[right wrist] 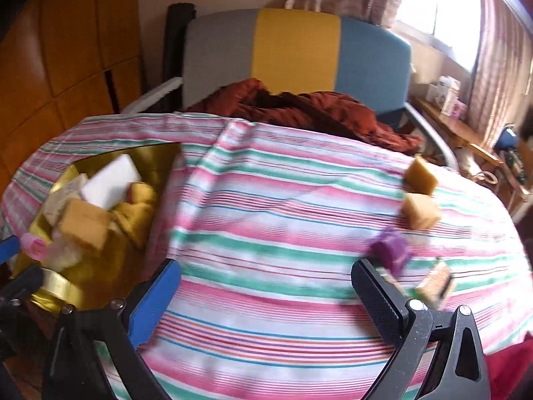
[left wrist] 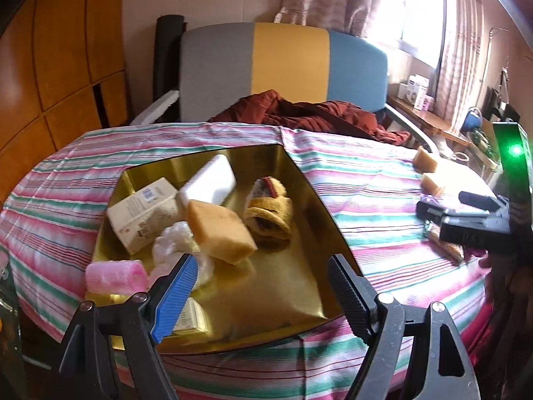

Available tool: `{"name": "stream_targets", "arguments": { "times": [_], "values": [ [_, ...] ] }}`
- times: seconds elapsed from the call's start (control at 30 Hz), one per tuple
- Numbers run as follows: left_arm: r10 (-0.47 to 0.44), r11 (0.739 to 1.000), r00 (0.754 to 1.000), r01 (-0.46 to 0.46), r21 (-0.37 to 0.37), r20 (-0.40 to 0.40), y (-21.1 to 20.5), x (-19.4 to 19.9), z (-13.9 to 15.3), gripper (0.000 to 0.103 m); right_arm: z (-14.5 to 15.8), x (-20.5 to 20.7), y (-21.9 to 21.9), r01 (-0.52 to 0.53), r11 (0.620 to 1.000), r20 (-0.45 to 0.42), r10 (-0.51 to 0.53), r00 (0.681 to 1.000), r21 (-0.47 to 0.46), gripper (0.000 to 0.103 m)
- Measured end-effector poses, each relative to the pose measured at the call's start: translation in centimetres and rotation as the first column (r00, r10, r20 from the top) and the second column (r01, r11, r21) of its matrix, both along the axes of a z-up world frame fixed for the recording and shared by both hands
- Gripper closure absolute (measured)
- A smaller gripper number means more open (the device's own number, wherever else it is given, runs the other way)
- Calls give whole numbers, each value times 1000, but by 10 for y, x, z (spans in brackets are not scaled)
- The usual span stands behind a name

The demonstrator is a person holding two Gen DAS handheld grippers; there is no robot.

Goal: Organize objects
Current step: 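Withdraw both tools from the tray toward the snack packets, then grasp the wrapped cracker bar with the left tool while the right tool grasps a purple packet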

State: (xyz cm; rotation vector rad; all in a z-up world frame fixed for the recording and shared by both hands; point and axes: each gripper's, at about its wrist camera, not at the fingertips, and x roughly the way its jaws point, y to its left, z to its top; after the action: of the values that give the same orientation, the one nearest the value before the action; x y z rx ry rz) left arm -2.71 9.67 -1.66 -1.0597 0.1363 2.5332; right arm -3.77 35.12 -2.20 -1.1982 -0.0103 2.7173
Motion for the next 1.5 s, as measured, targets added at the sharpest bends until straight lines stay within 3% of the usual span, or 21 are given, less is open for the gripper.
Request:
{"name": "stream_targets", "arguments": {
  "times": [0.17,0.3,0.37,0.47,0.53,0.6,0.7,0.83,1.0,1.1,1.2,1.27,1.37,1.5],
  "values": [
    [-64,998,998,64,11,24,13,2,-3,21,8,6,72,129,992,1,-129,992,8,0],
    [-118,993,993,118,3,30,32,6,-3,21,5,16,145,297,954,6,-297,955,-36,0],
    [-145,989,989,146,-11,38,45,8,-3,21,-1,27,182,408,909,11,-409,913,-81,0],
    [-205,977,977,207,-40,50,70,10,-5,21,-14,45,228,556,796,60,-559,827,-240,0],
    [-264,963,961,268,-37,79,90,11,-8,21,-18,57,245,587,730,73,-603,794,-349,0],
    [-305,950,946,311,-37,110,112,12,-12,21,-22,62,252,610,701,90,-626,774,-369,0],
    [-360,928,919,370,-38,160,145,9,-18,21,-25,63,255,600,687,104,-619,779,-410,0],
    [-402,909,872,416,11,279,192,-1,-32,22,-21,63,250,582,700,90,-605,791,-415,0],
    [-393,914,819,399,76,419,248,-17,-54,23,-22,60,252,559,703,75,-591,803,-439,0],
    [-378,920,793,381,94,478,272,-22,-65,23,-21,64,256,556,688,63,-602,796,-466,0],
    [-327,942,764,312,124,557,289,-31,-81,23,-21,68,261,556,665,61,-613,788,-499,0],
    [-276,960,780,256,116,562,298,-36,-85,23,-22,69,263,549,657,60,-612,789,-517,0],
    [-252,967,793,228,113,554,311,-41,-84,23,-21,69,263,534,655,55,-604,795,-535,0],
    [-217,973,837,228,39,503,329,-41,-86,23,-22,70,265,523,646,51,-602,797,-556,0]
  ]
}}
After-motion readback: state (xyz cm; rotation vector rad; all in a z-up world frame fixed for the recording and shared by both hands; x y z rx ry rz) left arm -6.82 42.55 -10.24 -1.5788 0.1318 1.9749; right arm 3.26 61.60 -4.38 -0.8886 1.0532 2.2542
